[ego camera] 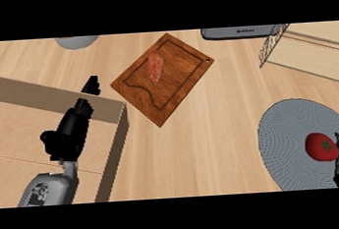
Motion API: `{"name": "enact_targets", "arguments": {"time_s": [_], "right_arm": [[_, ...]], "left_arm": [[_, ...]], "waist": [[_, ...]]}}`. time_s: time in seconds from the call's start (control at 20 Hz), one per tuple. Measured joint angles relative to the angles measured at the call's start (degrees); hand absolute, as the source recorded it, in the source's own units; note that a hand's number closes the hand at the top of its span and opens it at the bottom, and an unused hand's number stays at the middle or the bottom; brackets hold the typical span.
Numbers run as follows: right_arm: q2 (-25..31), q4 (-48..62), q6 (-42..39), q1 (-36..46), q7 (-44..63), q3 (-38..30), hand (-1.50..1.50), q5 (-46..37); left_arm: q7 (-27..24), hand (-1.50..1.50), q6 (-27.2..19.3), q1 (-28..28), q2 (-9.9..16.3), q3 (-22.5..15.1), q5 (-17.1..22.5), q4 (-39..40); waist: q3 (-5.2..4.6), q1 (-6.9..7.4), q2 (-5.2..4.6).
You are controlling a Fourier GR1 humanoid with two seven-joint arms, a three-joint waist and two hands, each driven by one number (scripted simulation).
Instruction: Pick the tomato from the placemat and place it in the tiered shelf
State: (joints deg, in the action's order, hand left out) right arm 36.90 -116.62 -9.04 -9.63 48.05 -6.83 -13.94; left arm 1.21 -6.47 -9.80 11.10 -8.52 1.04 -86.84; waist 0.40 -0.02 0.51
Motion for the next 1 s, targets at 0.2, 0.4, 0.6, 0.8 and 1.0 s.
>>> {"name": "enact_targets", "arguments": {"time_s": [0.2, 0.4, 0.6, 0.8, 1.0], "right_arm": [[-2.1, 0.9, -0.6, 0.6, 0.0, 1.1, -1.50, -2.7], [-3.3, 2.7, -2.1, 1.4, -0.4, 0.9, -1.50, -4.1], [-5.0, 4.6, -2.8, 1.7, -1.7, 1.5, -1.50, -6.7], [-7.1, 7.2, -2.4, 1.8, -3.6, 2.5, -1.50, -10.0], [-8.6, 9.1, -2.6, 2.4, -4.9, 2.1, -1.50, -12.0]], "left_arm": [[-0.4, 0.00, 0.1, -0.2, 0.0, -0.1, 0.0, 0.6], [0.0, 0.00, -0.3, 0.4, -0.4, 0.0, -0.8, -0.5], [0.3, 0.00, -0.2, 0.4, -0.7, 0.2, -1.0, -0.5], [0.2, 0.00, 0.6, 0.2, -0.4, 0.5, -0.3, -0.1], [-0.3, 0.00, 0.6, 0.2, -0.6, 0.6, -0.7, 0.0]], "waist": [[0.10, 0.05, 0.12], [0.03, 0.03, -0.02], [0.02, 0.04, 0.00], [0.00, 0.02, 0.00], [0.06, 0.02, 0.07]]}}
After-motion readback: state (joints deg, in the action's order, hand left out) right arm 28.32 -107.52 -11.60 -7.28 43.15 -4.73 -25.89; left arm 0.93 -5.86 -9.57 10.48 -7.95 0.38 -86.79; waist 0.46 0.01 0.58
